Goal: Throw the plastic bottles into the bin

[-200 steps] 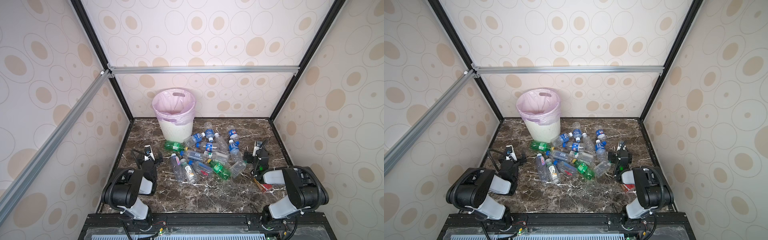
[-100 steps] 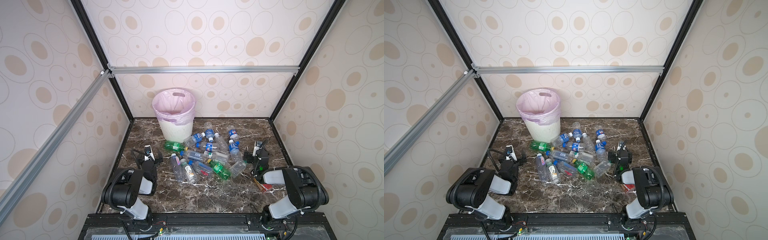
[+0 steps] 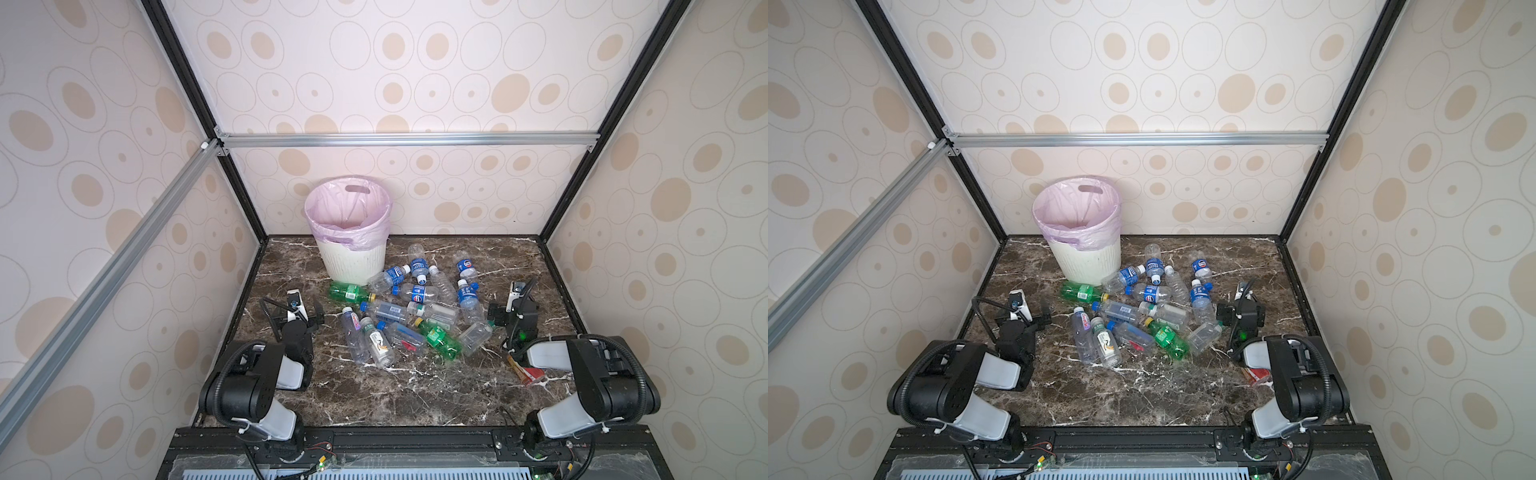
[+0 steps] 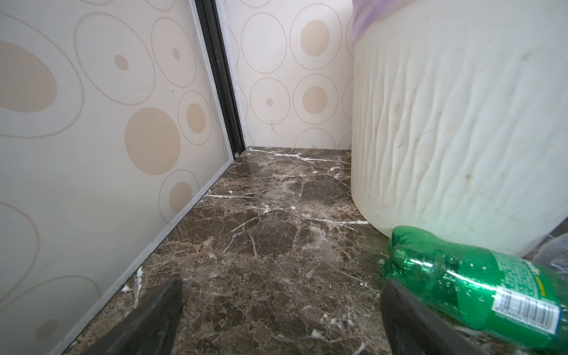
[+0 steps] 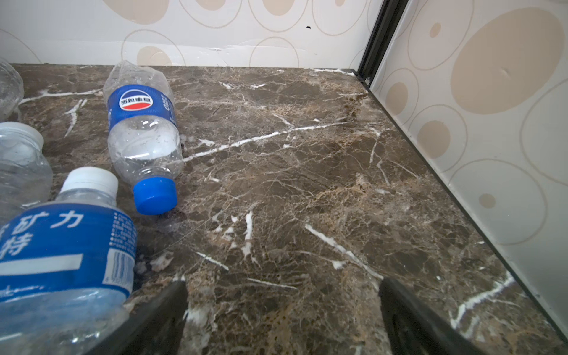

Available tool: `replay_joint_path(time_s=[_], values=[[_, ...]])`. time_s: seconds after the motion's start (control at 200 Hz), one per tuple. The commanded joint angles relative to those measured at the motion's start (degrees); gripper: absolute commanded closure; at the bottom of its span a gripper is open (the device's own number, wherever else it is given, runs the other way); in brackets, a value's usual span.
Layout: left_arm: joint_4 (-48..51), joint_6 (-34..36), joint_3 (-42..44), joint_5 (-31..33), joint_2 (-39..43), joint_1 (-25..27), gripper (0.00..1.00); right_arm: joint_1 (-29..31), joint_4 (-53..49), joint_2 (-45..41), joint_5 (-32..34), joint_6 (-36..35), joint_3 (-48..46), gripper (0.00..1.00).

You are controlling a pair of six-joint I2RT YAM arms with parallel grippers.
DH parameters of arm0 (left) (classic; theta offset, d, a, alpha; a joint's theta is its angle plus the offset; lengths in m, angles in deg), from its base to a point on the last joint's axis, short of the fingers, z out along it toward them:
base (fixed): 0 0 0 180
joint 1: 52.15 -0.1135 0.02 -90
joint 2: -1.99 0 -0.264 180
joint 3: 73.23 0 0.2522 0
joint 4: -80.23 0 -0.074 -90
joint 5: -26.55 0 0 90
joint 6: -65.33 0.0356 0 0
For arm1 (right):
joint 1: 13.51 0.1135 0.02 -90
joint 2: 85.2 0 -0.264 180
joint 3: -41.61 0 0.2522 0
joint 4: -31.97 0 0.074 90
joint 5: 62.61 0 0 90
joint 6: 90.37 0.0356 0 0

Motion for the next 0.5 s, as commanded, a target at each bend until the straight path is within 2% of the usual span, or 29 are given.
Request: replay_joint_path(time_s=[0.0, 0.065, 0.135, 0.235, 0.315, 0.385, 0.495], values=[[4.62, 0.24, -2.37, 4.72, 5.15, 0.89, 0.01, 0.48, -9.95, -4.96, 4.32, 1.09, 3.90, 0.00], [10.61, 0.93, -4.48, 8.15, 7.84, 2.96, 0.01, 0.49, -12.43, -6.62, 7.62, 1.93, 4.64, 0.00], [19.42, -0.27, -7.36, 15.50, 11.29, 5.91, 0.01, 0.48, -16.98, -8.38, 9.66, 2.85, 5.87, 0.00], [26.92, -3.63, -8.67, 21.30, 16.96, 9.39, 0.01, 0.46, -27.00, -11.80, 13.48, 8.37, 9.11, 0.00], [32.26, -5.16, -10.81, 20.38, 20.90, 11.92, 0.01, 0.43, -36.51, -15.10, 13.57, 13.05, 12.42, 0.00], [39.86, -10.00, -14.37, 18.88, 23.27, 13.20, 0.01, 0.46, -44.47, -17.74, 10.87, 14.71, 15.30, 0.00], [47.48, -15.62, -18.52, 15.44, 25.04, 15.30, 0.01, 0.39, -58.87, -19.55, 10.75, 19.59, 20.16, 0.00]])
